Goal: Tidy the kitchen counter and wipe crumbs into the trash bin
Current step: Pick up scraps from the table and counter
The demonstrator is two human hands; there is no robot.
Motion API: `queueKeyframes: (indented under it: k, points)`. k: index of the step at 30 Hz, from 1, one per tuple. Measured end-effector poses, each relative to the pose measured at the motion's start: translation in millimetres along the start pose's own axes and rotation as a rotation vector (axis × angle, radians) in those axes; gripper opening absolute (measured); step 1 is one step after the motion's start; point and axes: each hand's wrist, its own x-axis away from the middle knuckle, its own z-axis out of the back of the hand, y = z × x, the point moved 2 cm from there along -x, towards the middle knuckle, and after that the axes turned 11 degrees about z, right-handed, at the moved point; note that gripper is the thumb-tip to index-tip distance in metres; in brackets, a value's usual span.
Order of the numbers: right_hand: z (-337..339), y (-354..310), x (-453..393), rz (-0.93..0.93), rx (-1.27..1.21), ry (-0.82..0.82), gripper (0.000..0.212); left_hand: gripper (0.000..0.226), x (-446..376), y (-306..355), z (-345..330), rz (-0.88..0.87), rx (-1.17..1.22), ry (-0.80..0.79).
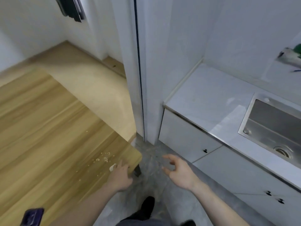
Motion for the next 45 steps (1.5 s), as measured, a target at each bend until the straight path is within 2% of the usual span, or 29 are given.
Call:
queueKeyframes:
  k: [5, 8, 9, 13, 15, 19, 22, 26, 33, 39, 45]
  points:
    - [-26, -6, 3, -0.022, 0.030, -0.049, 0.048, 0.071, -13, -27, -18, 0.104, -0.028, -0.121]
    - [-31, -9, 11, -0.043, 0.019, -0.049, 0.047, 0.107, -15, -38, -32, 0.192, 0.118, -0.195]
    - [-30, -9, 13, -0.048, 0.017, -0.036, 0.047, 0.111, -15, -41, -34, 0.198, 0.133, -0.213]
    - [-22, -4, 25, -0.058, 0.028, 0.017, 0.044, 0.100, -19, -41, -32, 0.168, 0.033, -0.163]
    - [-22, 0, 31, -0.074, 0.032, 0.012, 0.042, 0.093, -16, -41, -29, 0.182, -0.017, -0.192]
    - [-16, -3, 39, -0.076, 0.033, 0.057, 0.035, 0.074, -15, -35, -17, 0.143, -0.023, -0.144]
    - [-5, -4, 41, -0.090, 0.020, 0.091, 0.034, 0.074, -5, -23, 3, 0.039, -0.066, -0.018]
    - [17, -7, 48, -0.106, 0.028, 0.139, 0.041, 0.089, 11, 14, 38, -0.235, -0.060, 0.176]
    - [66, -4, 63, -0.102, 0.052, 0.231, 0.041, 0.089, 39, 125, 92, -0.607, -0.148, 0.289]
    - [105, 19, 93, -0.140, -0.014, 0.360, 0.043, 0.087, 69, 210, 91, -0.781, -0.076, 0.276]
    - [146, 57, 144, -0.175, -0.086, 0.489, 0.042, 0.084, 108, 284, 62, -0.900, -0.069, 0.230]
